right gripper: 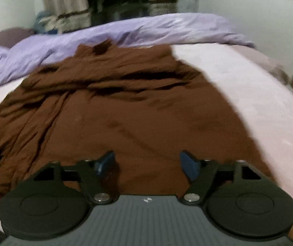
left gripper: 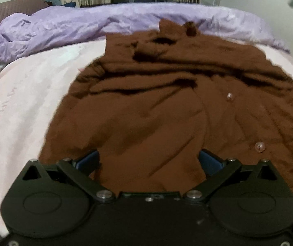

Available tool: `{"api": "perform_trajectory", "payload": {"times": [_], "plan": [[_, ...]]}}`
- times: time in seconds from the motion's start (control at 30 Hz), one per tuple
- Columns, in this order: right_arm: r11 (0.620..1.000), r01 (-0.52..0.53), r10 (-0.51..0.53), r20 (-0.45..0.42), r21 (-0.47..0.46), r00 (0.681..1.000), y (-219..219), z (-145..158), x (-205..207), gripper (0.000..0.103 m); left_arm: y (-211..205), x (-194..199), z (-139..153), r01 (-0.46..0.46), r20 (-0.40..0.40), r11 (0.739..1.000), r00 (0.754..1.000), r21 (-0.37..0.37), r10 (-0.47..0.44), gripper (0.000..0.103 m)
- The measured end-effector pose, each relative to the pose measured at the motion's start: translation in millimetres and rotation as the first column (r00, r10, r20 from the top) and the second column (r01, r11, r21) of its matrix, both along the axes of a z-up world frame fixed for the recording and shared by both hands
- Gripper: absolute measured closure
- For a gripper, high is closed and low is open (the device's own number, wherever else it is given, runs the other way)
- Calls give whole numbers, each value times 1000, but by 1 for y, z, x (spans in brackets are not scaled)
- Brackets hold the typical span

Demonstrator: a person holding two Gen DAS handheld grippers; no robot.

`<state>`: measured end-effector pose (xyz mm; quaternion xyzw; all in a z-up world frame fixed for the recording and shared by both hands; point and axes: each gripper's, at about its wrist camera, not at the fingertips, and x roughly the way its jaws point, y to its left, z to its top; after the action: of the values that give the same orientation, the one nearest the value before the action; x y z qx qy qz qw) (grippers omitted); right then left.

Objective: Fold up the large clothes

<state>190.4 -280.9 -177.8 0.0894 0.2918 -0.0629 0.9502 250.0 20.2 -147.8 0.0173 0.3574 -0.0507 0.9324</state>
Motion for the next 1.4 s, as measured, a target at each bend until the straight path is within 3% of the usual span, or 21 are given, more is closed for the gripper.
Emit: {"api": "perform_trajectory", "payload": {"times": [0.07,0.17,0.27,0.3,0.37,0.4,0.47,0.53,0.6,0.7,0.73,0.77,0.8,0.83,0.87,0.97,1.03,1.07,1.1,1.27,1.4], "plan": [[999,46,-47,24,16,999,-18,0,-6,18,8,-6,8,-18,40,1000,999,12,18,0],[991,134,-136,-69,-30,988,-41,-18,3,21,19,-4,5,-123,78,986,990,117,114,0],[994,107,-108,-31,-8,994,-48,-20,-1,20,38,15,-25,-184,-8,958,982,221,190,0],[994,106,-107,-23,-12,994,-48,-17,-3,20,49,10,-24,-173,5,973,985,150,174,0],[992,115,-115,-6,-50,993,-47,-9,-9,20,69,3,-13,-177,-47,982,982,66,180,0],[989,130,-130,6,-71,992,-48,-5,-12,18,75,-4,-7,-191,-20,980,981,52,193,0],[982,170,-171,-8,-84,985,-55,-3,-14,4,83,-15,1,-222,21,973,975,65,221,0],[983,174,-177,-67,-52,982,-65,-9,-11,4,86,-16,-3,-206,-13,975,978,81,207,0],[988,146,-140,-111,46,984,-76,-20,-7,4,86,-11,-15,-184,-73,981,979,61,188,0],[991,107,-103,-60,78,993,-75,-26,-4,1,90,-12,-28,-166,-86,985,983,-50,162,0],[991,116,-113,-53,60,992,-73,-25,-3,14,90,-13,-29,-168,-78,985,983,-49,164,0],[993,101,-98,-48,65,994,-72,-23,-2,40,89,-13,-28,-168,-77,985,983,-42,165,4],[991,73,-69,-38,110,997,-74,-22,-5,54,89,-14,-26,-167,-74,985,984,-45,163,9],[986,65,-62,-21,156,998,-76,-20,-8,69,88,-15,-23,-158,-71,986,985,-49,155,22],[985,60,-59,-11,160,998,-77,-19,-10,71,88,-14,-19,-155,-70,987,986,-37,152,33],[987,45,-41,-31,156,999,-79,-20,-8,65,93,-18,-12,-123,-64,992,990,-11,122,43],[982,46,-40,-35,182,999,-83,-22,-10,60,105,-20,-9,-93,-71,996,993,6,93,31],[981,39,-34,-31,191,999,-84,-23,-10,56,112,-19,-8,-101,-80,995,992,9,101,20],[981,38,-33,-30,189,999,-83,-23,-10,55,123,-22,-4,-125,-80,992,989,12,126,16],[991,31,-28,-29,131,999,-74,-23,-13,47,157,-44,26,-195,-12,980,981,37,196,14],[996,31,-27,-41,83,999,-65,-21,-10,43,144,-34,17,-117,-58,993,992,-7,116,14]]}}
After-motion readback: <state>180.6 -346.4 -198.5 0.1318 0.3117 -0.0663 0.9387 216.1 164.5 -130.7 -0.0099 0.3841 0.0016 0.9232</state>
